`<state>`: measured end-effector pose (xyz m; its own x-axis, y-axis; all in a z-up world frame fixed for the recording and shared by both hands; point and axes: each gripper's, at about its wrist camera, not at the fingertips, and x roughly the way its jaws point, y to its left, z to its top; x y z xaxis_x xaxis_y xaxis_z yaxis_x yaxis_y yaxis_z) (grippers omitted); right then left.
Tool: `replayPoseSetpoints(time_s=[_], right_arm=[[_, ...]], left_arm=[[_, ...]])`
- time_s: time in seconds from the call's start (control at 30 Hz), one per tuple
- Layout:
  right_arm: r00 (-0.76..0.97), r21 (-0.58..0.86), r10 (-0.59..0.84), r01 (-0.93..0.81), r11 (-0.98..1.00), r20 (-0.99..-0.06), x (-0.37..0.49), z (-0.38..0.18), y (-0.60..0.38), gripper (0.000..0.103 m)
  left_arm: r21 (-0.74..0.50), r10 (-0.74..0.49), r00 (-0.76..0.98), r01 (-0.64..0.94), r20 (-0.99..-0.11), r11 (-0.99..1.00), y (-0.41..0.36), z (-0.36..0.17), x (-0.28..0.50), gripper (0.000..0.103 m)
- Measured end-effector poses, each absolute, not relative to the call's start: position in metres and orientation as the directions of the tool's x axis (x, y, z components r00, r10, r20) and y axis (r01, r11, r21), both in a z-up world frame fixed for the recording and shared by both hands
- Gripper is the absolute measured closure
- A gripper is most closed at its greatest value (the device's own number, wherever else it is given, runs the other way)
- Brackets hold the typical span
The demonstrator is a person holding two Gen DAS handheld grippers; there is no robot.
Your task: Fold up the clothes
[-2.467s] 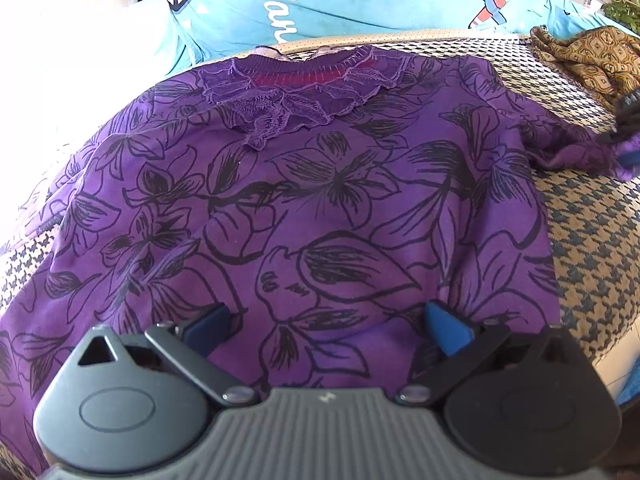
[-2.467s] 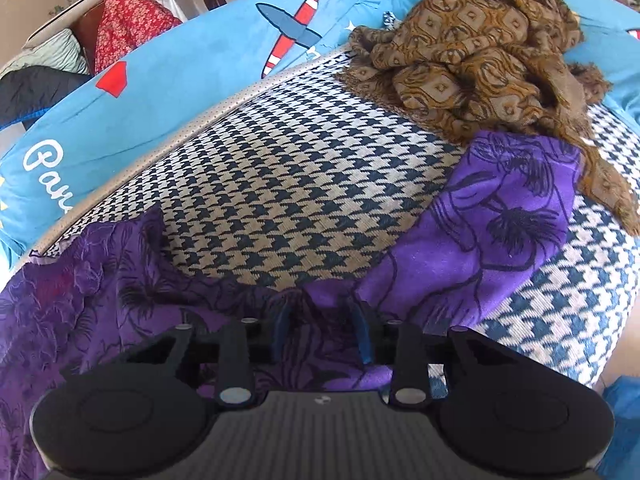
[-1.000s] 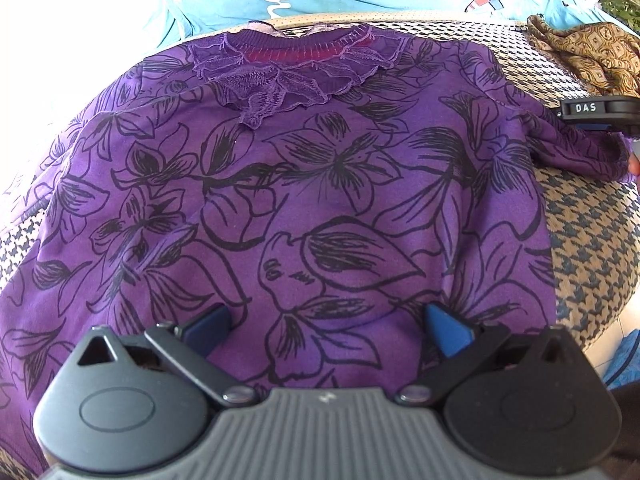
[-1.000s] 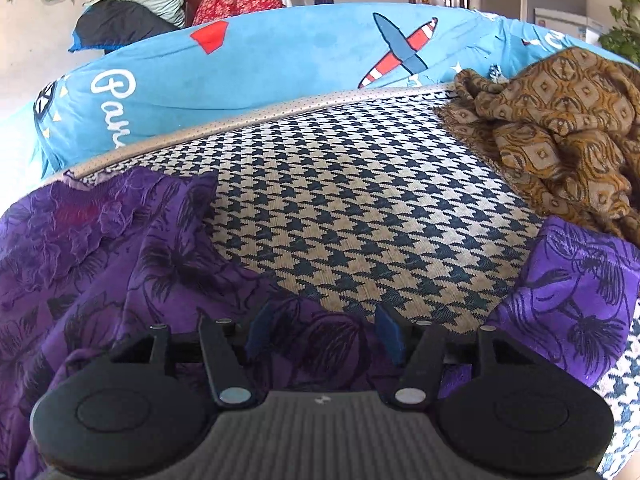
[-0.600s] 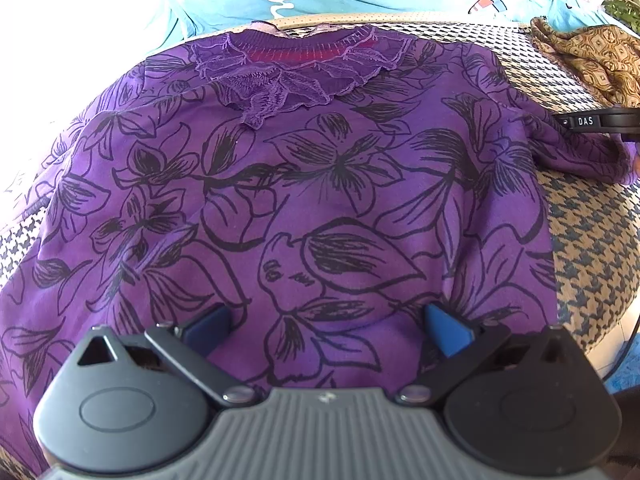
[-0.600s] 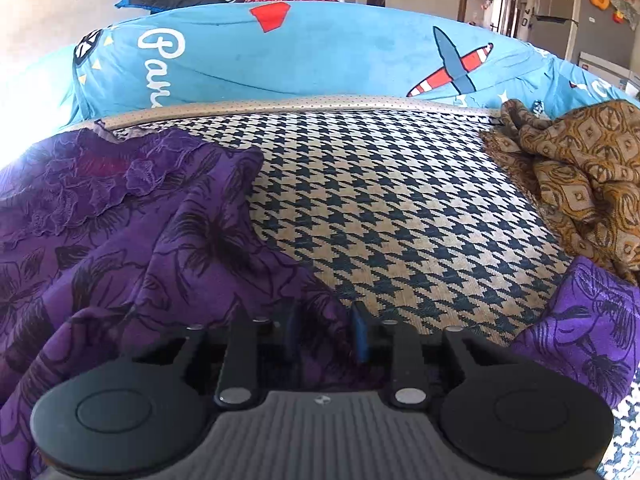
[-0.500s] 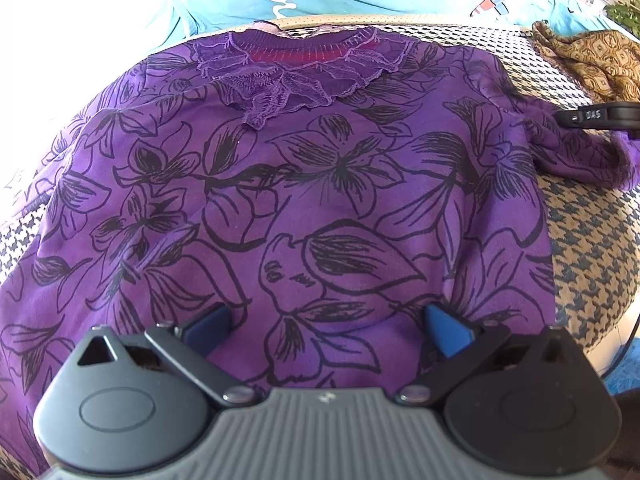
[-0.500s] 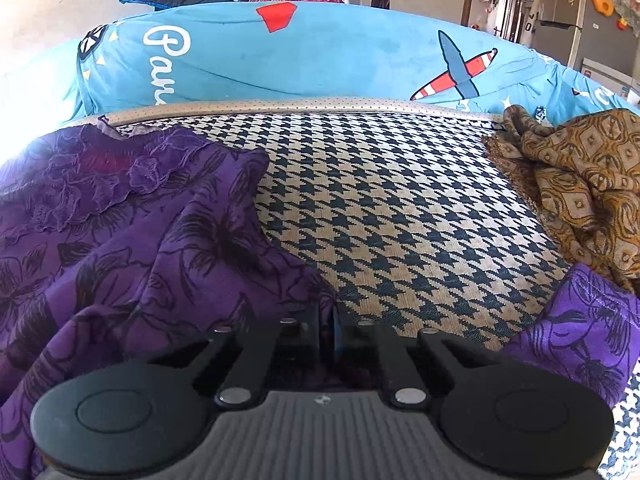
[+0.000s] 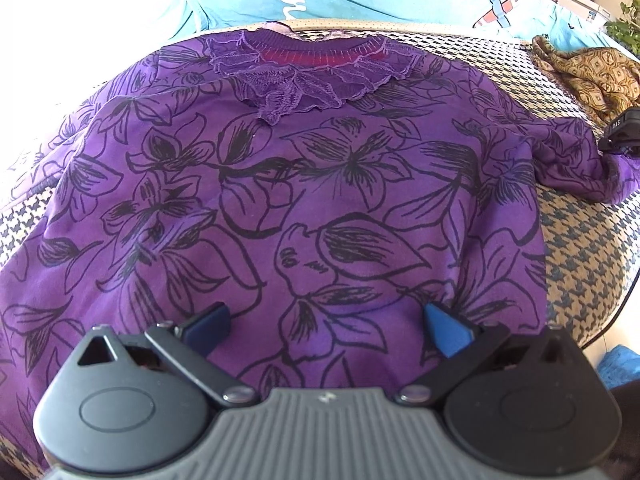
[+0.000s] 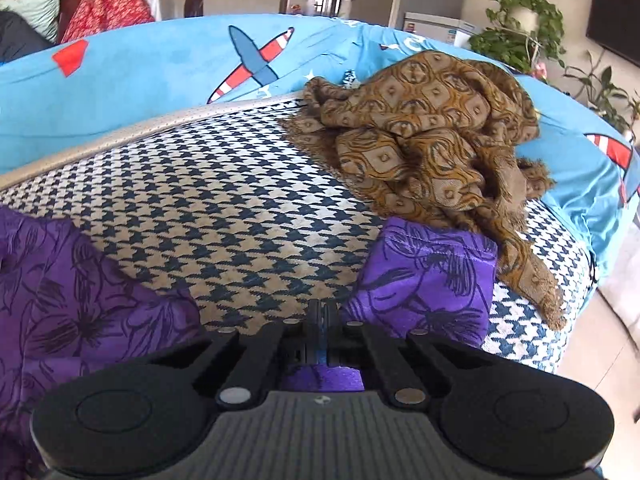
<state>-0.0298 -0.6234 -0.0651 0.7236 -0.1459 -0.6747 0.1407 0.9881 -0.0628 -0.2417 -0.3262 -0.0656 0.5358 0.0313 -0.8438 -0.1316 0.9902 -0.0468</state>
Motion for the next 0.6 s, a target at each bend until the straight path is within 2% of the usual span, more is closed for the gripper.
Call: replayPoseSetpoints(time_s=[0.07, 0.27, 0.43, 0.5, 0.6], right_arm=[[0.725, 0.006, -0.085, 0.121, 0.993, -0.683, -0.035, -0.059, -0.628, 0.103], [0.711, 0.064, 0.064, -0.026, 0.998, -0.700, -0.062, -0.046, -0.601, 0.102], [0.680, 0.122, 0.164, -0.110, 0.986, -0.715, -0.087, -0.042, -0.578, 0.092], [0.659, 0.181, 0.225, -0.136, 0.974, -0.718, -0.099, -0.041, -0.574, 0.081], [0.639, 0.230, 0.292, -0.181, 0.956, -0.712, -0.117, -0.041, -0.567, 0.077]], left_arm=[[-0.059, 0.024, 0.540, -0.137, -0.841, 0.989, -0.322, -0.064, -0.246, 0.000], [-0.066, 0.028, 0.554, -0.149, -0.832, 0.987, -0.313, -0.056, -0.257, 0.000], [-0.024, 0.079, 0.568, -0.171, -0.819, 0.985, -0.301, -0.050, -0.269, 0.000], [-0.009, 0.101, 0.572, -0.185, -0.814, 0.983, -0.295, -0.048, -0.274, 0.000], [-0.012, 0.116, 0.571, -0.216, -0.813, 0.976, -0.281, -0.046, -0.279, 0.000]])
